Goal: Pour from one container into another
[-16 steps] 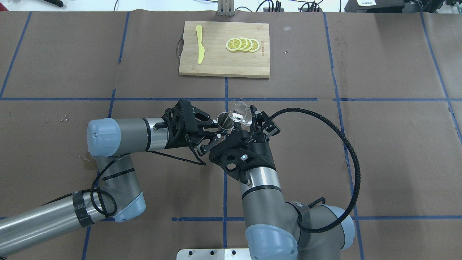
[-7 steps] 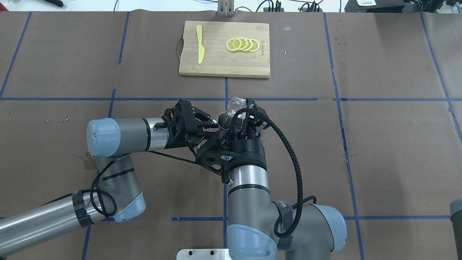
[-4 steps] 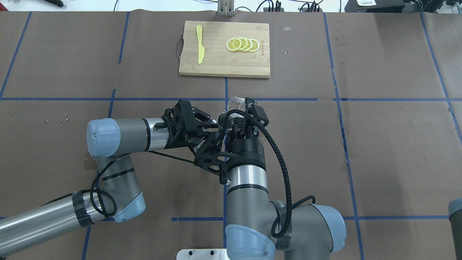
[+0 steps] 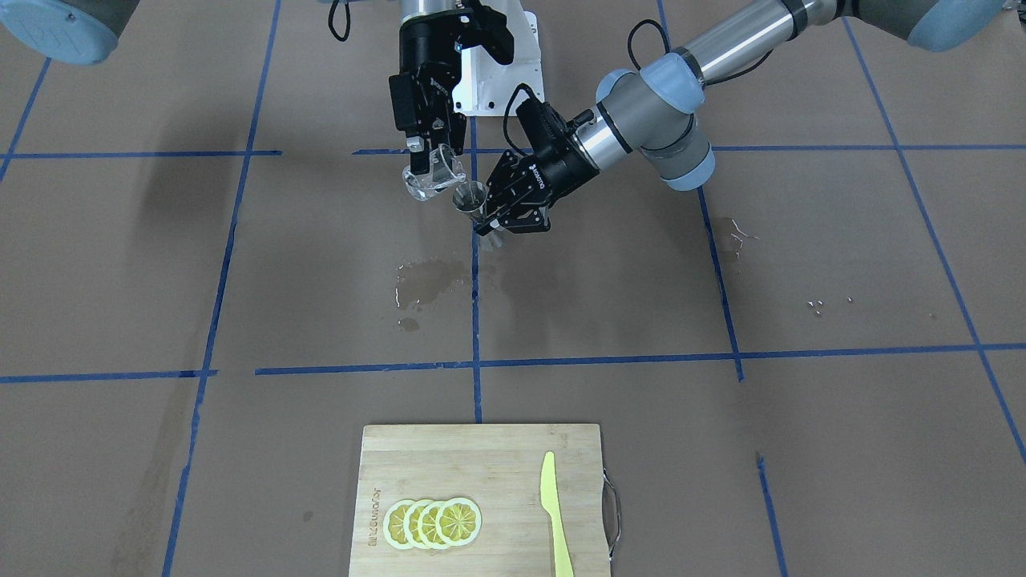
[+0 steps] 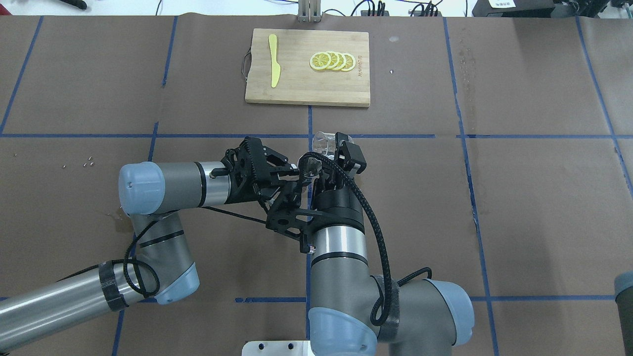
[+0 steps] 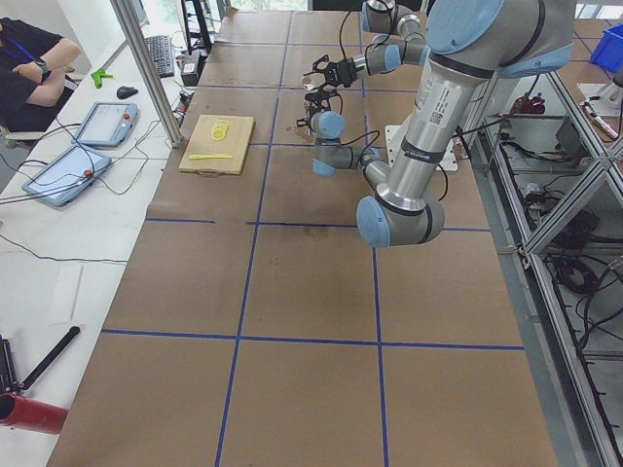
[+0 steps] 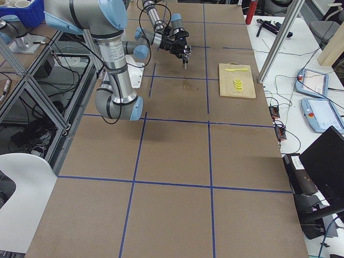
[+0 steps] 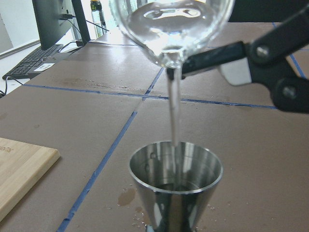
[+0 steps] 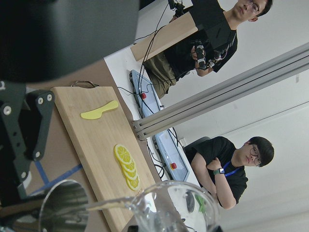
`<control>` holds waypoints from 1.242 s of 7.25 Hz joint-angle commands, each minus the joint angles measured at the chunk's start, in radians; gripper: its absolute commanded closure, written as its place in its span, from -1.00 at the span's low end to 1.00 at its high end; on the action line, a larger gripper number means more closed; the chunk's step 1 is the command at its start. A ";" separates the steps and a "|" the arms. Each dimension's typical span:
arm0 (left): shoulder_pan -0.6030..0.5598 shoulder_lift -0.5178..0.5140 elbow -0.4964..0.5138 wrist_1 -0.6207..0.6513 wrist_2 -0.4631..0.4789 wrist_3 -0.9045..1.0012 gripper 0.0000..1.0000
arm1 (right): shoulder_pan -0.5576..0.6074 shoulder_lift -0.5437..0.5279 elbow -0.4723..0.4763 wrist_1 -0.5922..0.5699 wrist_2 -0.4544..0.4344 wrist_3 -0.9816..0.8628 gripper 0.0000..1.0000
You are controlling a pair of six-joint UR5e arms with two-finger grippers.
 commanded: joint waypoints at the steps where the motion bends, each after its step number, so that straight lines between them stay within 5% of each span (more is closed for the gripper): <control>1: 0.000 0.000 0.000 0.000 0.000 0.000 1.00 | 0.000 -0.001 0.001 -0.001 -0.006 -0.024 1.00; 9: 0.000 0.000 0.000 0.000 0.000 0.000 1.00 | -0.008 0.001 -0.001 -0.040 -0.023 -0.095 1.00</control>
